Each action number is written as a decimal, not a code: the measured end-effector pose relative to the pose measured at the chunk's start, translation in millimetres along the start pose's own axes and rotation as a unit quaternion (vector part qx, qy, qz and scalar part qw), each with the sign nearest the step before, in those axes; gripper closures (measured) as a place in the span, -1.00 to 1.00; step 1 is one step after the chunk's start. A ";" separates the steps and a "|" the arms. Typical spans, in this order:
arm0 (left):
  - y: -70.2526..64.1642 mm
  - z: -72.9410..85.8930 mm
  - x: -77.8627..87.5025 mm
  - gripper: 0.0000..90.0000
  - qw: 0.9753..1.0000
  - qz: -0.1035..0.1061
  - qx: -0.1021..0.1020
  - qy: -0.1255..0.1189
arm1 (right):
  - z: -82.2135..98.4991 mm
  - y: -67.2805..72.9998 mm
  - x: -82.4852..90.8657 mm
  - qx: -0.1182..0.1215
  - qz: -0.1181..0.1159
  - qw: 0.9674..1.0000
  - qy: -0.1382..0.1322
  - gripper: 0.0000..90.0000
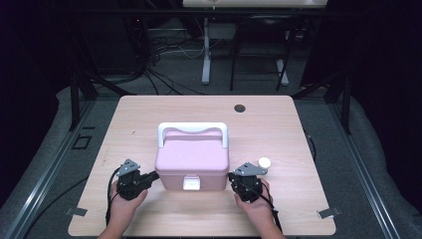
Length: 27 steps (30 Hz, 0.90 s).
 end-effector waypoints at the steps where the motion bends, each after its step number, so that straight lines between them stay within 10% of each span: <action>1: 0.0 0.0 0.0 1.00 1.000 0.000 0.000 0.000 | 0.0 0.0 0.0 0.000 0.000 1.000 0.000 1.00; 27: -17.2 14.5 12.4 1.00 1.000 0.015 -0.010 0.022 | 15.1 6.6 16.4 0.007 -0.011 1.000 0.017 1.00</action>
Point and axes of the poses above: each handheld gripper's, and its own axes: x roughly backward along the jaws, z roughly out of its underside, y roughly to its left, the point moved 6 cm from there along -x, roughly forward along the jaws, and after that the axes turned 11 degrees about y, right-handed, at the moved point
